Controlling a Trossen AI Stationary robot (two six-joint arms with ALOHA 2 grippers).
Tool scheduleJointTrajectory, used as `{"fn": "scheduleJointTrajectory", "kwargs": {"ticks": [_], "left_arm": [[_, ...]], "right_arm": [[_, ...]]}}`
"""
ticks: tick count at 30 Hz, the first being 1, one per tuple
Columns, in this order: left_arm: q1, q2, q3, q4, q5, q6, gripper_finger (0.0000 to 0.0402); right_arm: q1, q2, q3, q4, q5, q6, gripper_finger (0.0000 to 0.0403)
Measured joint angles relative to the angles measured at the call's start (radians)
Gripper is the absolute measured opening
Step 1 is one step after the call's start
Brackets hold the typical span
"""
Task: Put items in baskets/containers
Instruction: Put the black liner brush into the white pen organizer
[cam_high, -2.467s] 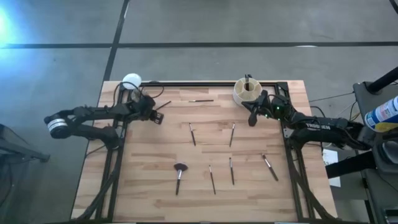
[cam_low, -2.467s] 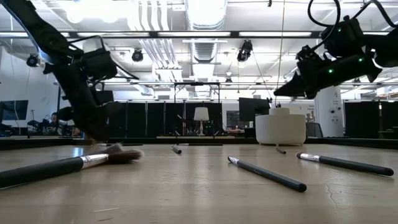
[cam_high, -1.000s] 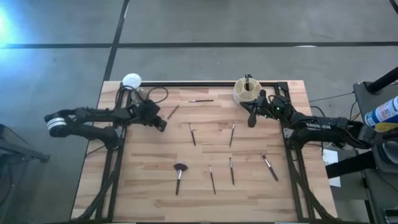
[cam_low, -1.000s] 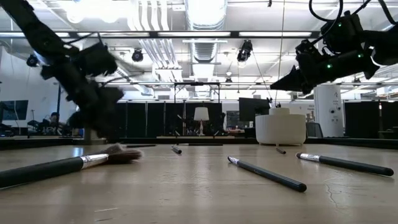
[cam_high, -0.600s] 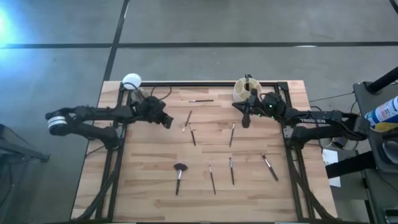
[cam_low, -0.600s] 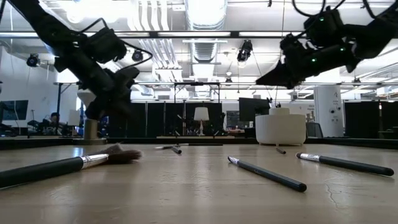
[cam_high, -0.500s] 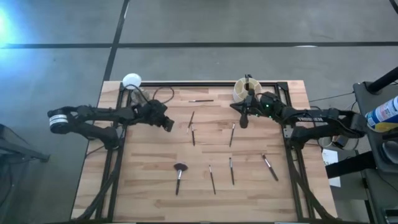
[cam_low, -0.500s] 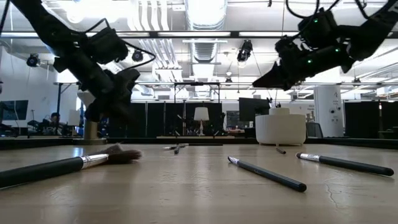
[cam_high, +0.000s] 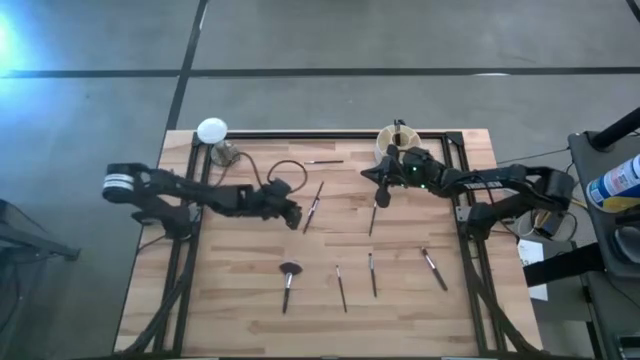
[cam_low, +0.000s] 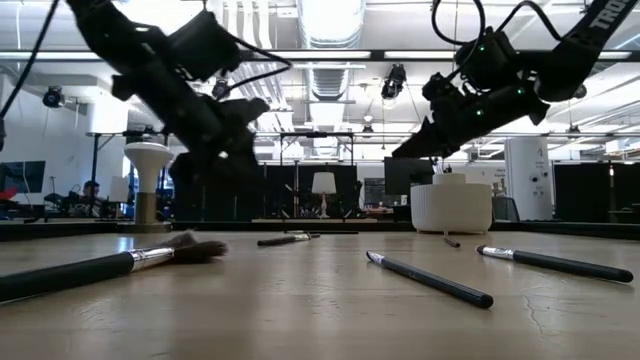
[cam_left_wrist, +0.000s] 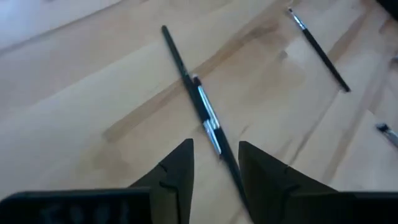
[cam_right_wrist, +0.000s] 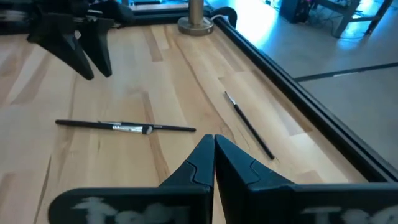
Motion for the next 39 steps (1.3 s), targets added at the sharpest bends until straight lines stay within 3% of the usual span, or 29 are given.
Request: {"fn": "scheduleJointTrajectory", "kwargs": {"ticks": [7,13,21,39], "left_arm": [[-0.007,0.179,0.105,0.0,-0.051,-0.027,0.0119],[-0.007,0.261,0.151,0.003,-0.057,-0.026,0.0119],[-0.005,0.295,0.149,0.01,-0.107,-0.032,0.0119],[-0.005,0.312,0.15,0.058,-0.086,-0.068,0.0119]], "right_arm": [[0.004,-0.006,-0.009,0.004,0.0,-0.003,0.0009],[0.008,-0.031,-0.018,0.006,0.0,-0.008,0.0009],[0.008,-0.04,-0.021,0.008,0.0,-0.007,0.0009],[0.008,-0.04,-0.021,0.008,0.0,-0.007,0.0009]]}}
